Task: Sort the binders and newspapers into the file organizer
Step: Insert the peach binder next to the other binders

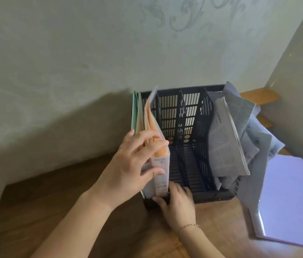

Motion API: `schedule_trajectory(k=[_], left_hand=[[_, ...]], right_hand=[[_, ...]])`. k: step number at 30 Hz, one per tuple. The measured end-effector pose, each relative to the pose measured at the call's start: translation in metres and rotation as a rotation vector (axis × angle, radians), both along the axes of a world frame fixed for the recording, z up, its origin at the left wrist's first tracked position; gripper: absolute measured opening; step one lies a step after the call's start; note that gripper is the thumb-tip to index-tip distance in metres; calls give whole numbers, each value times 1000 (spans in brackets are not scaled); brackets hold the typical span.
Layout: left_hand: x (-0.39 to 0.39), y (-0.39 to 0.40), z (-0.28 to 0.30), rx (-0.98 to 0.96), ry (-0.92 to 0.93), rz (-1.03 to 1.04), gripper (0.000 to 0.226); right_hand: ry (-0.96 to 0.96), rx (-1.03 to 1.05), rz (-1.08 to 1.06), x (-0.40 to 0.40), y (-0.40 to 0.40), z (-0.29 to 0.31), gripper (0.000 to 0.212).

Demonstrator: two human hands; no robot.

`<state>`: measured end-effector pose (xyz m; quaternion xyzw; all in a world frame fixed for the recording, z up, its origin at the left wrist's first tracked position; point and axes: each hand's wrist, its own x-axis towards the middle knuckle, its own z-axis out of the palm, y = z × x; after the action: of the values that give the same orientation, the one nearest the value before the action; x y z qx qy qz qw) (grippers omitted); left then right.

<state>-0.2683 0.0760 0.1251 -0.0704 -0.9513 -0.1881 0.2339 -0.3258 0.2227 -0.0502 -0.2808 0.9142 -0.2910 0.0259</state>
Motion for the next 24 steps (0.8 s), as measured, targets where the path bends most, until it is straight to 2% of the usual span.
schedule_trajectory(k=[5,10,16,20,23,24], left_hand=[[-1,-2,0,58,-22,-39,54],[-1,-3,0,66,-9,-51,53],[-2,-3,-5,80,21,-22,55],[-4,-4,-5,17,5,-26,54],[0,-5,0,-3,-14,-22,53],[1,-5,3,-2,-20,-29,54]], right_hand=[[106,8,-13,4,3,-5,36],[88,32,-52,7,2,2,32],[51,92,-75,5,-4,8,35],[-12,65,-23,4,0,12,39],[-52,98,57,5,5,22,53],[-53,12,96,6,7,37,60]])
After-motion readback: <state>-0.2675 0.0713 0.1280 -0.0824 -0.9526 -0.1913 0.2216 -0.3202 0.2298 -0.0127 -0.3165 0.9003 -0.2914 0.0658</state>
